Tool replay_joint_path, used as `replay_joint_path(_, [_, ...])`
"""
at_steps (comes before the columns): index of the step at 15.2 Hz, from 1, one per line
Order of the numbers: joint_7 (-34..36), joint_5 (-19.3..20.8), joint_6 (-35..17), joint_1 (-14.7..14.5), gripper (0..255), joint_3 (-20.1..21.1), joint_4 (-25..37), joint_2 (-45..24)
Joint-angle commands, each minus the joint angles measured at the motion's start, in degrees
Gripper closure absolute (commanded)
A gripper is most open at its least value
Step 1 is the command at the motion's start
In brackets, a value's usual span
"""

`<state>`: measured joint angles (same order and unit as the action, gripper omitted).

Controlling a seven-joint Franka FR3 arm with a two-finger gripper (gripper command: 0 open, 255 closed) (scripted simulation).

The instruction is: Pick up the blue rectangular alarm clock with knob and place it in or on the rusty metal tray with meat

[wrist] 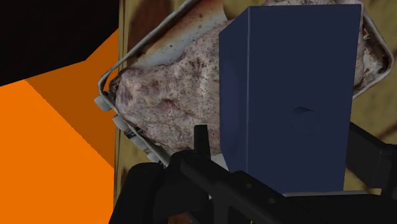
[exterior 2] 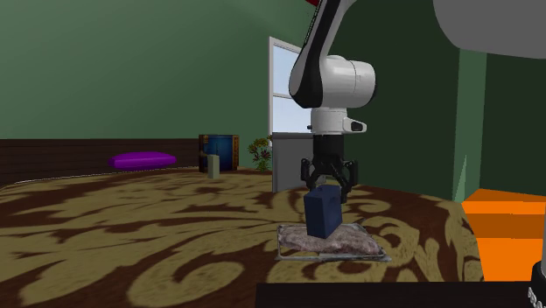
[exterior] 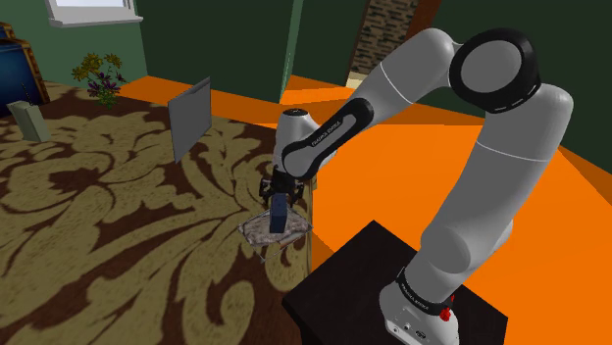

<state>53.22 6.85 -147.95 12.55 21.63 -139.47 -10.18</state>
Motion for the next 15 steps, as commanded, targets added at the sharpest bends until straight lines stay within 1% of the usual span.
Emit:
replay_joint_path(1, [0.0, 0.0, 0.0, 0.0, 0, 0.0, 0.0, 0.0])
replay_joint_path(4, [0.0, 0.0, 0.0, 0.0, 0, 0.0, 0.0, 0.0])
replay_joint_path(8, [-3.6, -5.0, 7.2, 0.9, 0, 1.5, 0.9, 6.9])
replay_joint_path(15, [-3.6, -5.0, 7.2, 0.8, 0, 1.4, 0.9, 6.9])
